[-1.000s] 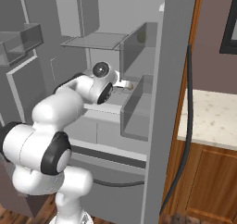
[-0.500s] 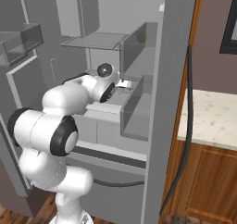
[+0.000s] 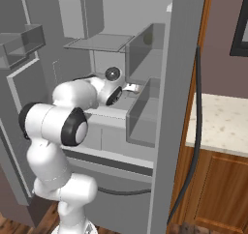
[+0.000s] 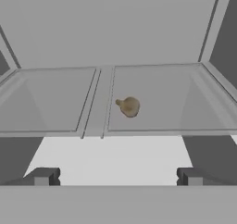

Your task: Retrieve the bottle and the shaker from the cabinet and place them next to the mixing bowl on the counter. Then add garlic from the fridge to the mixing bowl.

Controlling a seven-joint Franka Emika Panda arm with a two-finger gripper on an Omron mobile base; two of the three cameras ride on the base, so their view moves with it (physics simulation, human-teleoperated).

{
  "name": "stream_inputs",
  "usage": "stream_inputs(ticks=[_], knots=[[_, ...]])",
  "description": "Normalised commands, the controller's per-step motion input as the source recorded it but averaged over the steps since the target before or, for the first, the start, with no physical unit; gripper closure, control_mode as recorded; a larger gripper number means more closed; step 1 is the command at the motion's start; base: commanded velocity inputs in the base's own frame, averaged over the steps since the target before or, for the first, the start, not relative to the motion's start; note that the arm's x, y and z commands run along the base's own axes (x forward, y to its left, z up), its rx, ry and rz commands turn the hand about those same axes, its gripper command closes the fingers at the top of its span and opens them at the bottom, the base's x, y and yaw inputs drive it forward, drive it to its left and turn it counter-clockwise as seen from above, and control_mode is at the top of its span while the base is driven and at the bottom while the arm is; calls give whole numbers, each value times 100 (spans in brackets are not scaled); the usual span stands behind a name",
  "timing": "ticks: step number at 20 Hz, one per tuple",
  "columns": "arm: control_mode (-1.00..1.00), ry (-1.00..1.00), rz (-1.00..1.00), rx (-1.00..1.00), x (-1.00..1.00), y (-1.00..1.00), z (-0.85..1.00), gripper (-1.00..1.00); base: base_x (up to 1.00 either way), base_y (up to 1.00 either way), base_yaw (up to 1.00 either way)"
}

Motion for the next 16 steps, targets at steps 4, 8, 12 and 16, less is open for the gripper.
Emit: stream_inputs(ticks=[4,8,12,16], knots=[[-100,3,0,0,36,-10,-16,-100,0,0,0],[-100,5,0,0,33,-8,-19,-100,0,0,0],[-100,4,0,0,37,-5,-18,-100,0,0,0],[-100,3,0,0,39,-1,-22,-100,0,0,0]])
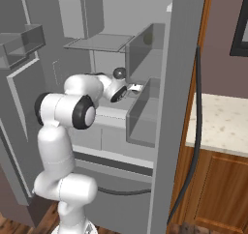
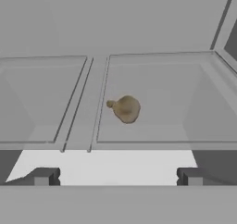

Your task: Retrieve the bottle and the shaker from the cabinet and place them next to the mixing bowl on the counter. Then add garlic from the fridge to the mixing bowl.

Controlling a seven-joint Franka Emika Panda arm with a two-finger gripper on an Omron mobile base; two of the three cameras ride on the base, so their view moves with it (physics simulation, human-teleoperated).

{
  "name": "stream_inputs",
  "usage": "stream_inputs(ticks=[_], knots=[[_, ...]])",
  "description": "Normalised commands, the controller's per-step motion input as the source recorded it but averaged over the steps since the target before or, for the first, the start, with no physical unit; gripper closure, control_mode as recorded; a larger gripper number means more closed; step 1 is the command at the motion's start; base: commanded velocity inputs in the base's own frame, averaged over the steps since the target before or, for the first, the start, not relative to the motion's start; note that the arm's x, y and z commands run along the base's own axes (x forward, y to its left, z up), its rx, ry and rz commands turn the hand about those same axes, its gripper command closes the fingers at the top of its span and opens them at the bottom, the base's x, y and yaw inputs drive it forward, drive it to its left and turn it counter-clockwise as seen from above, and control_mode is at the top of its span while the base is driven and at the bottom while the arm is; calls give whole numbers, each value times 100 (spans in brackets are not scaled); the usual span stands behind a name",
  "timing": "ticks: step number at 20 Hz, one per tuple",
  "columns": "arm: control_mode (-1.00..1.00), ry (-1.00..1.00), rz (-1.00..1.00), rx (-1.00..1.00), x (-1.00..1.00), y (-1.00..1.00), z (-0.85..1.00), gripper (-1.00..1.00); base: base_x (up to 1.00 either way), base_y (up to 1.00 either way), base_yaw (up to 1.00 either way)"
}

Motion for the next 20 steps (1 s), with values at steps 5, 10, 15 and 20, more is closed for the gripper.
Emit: stream_inputs(ticks=[5,10,15,20], knots=[[-100,0,0,0,40,0,-25,-100,0,0,0],[-100,0,0,0,41,0,-27,-100,0,0,0],[-100,0,0,0,38,-4,-15,-100,0,0,0],[-100,0,0,0,35,-9,-9,-100,0,0,0]])
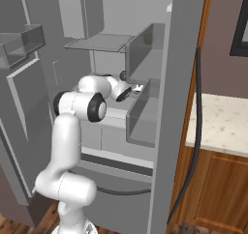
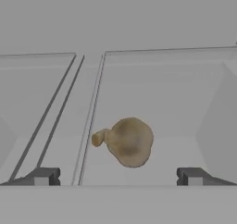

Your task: Retrieve the bottle and the shaker from the cabinet and place them next to the mixing bowl on the counter. Then add garlic from the fridge to the mixing bowl.

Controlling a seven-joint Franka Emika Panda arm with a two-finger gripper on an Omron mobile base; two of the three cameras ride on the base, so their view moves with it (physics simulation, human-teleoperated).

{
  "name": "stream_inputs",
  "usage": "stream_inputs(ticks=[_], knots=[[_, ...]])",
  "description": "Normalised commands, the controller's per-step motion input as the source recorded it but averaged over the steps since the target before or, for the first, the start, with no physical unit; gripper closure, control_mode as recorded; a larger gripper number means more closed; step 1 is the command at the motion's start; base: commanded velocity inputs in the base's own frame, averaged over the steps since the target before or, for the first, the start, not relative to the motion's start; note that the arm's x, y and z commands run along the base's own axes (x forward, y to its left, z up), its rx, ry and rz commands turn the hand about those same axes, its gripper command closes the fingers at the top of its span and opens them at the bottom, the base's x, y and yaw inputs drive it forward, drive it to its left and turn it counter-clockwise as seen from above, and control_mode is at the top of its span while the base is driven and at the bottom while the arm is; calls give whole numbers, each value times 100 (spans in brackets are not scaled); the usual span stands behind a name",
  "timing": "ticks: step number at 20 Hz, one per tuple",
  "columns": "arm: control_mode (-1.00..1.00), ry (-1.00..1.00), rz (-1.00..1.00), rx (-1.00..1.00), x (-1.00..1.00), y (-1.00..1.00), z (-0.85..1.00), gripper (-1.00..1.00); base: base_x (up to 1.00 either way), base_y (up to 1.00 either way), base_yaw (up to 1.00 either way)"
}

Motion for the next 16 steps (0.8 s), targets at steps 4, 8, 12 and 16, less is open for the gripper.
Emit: stream_inputs(ticks=[4,8,12,16], knots=[[-100,0,0,0,33,-7,-11,-100,0,0,0],[-100,0,0,0,33,-1,-14,-100,0,0,0],[-100,0,0,0,32,0,-15,-100,0,0,0],[-100,0,0,0,27,0,-13,-100,0,0,0]])
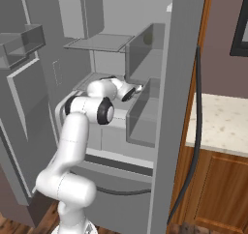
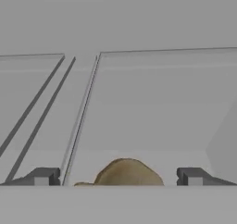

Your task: Retrieve the bottle and the shaker from the cabinet and place them next to the mixing bowl on the counter. Then add garlic from the fridge to the mixing bowl.

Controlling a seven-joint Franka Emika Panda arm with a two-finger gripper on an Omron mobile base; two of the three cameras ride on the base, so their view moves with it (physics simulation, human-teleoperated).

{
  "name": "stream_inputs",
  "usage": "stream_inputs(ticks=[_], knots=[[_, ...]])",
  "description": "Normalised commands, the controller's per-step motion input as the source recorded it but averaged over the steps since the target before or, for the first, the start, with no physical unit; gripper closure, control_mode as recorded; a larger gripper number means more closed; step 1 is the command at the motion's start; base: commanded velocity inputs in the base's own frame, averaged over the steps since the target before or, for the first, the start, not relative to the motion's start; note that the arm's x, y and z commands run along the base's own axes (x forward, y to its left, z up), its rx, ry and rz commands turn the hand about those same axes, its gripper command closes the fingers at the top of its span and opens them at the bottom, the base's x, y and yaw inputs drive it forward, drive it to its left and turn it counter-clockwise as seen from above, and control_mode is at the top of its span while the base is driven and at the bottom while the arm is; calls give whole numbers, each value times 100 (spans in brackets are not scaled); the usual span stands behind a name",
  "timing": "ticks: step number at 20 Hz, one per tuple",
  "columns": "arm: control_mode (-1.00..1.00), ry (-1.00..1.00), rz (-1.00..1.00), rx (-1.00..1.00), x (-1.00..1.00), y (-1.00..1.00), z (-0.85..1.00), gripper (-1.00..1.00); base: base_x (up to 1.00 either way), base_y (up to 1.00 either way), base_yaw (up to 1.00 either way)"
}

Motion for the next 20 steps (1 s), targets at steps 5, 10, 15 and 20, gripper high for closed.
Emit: stream_inputs(ticks=[5,10,15,20], knots=[[-100,0,0,0,26,0,-9,-100,0,0,0],[-100,3,0,0,15,0,-1,100,0,0,0],[-100,1,0,0,-2,0,-5,100,0,0,0],[-100,2,-1,1,-24,0,-5,100,0,0,0]])
